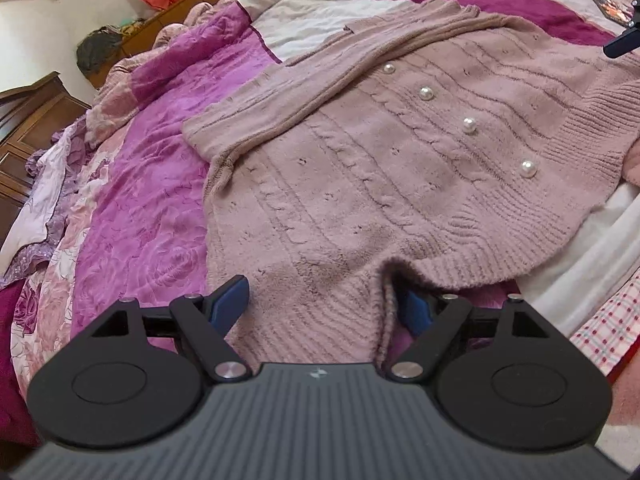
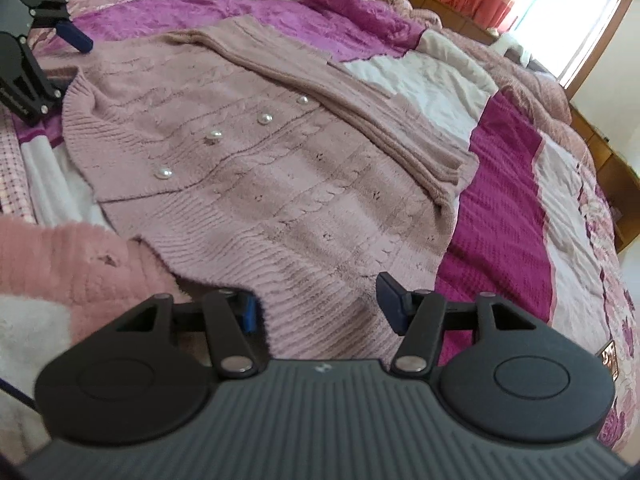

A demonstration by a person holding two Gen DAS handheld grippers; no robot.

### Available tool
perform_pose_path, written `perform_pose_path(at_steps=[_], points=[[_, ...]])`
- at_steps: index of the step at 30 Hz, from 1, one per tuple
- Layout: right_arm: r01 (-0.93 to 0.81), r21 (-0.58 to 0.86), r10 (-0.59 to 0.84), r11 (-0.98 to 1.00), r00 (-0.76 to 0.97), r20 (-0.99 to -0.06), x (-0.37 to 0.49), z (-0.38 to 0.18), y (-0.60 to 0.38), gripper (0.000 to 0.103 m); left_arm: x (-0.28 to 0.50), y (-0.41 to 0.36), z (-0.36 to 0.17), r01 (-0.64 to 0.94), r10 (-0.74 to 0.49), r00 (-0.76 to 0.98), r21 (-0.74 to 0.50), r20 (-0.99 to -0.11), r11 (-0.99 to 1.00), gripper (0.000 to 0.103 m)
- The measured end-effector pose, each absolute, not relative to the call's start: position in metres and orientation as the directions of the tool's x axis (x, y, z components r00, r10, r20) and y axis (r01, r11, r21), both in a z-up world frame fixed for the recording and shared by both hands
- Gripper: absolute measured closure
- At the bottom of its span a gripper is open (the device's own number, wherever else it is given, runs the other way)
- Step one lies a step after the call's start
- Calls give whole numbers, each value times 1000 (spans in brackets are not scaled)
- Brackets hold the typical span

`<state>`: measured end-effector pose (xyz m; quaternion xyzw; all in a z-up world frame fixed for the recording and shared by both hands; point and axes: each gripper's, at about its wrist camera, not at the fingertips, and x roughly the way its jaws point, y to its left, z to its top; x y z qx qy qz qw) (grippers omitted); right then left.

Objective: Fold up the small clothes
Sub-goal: 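Close the left tool on the ribbed hem while the right tool closes beside it, then lift the hem with both tools and fold it over toward the collar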

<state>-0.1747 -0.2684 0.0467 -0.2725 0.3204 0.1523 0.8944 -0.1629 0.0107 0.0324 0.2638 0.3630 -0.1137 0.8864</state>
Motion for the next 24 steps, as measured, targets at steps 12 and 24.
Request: perform_pose_path(at_steps=[12, 24], points=[[-425, -410, 134, 807, 808, -573, -182, 56, -263, 88, -174, 10, 39, 368, -81, 758, 321, -648, 873, 78], [-308, -283, 135, 908, 857, -498, -169, 80, -277, 91, -164, 13, 75, 281, -113, 809, 211, -577, 936, 92]])
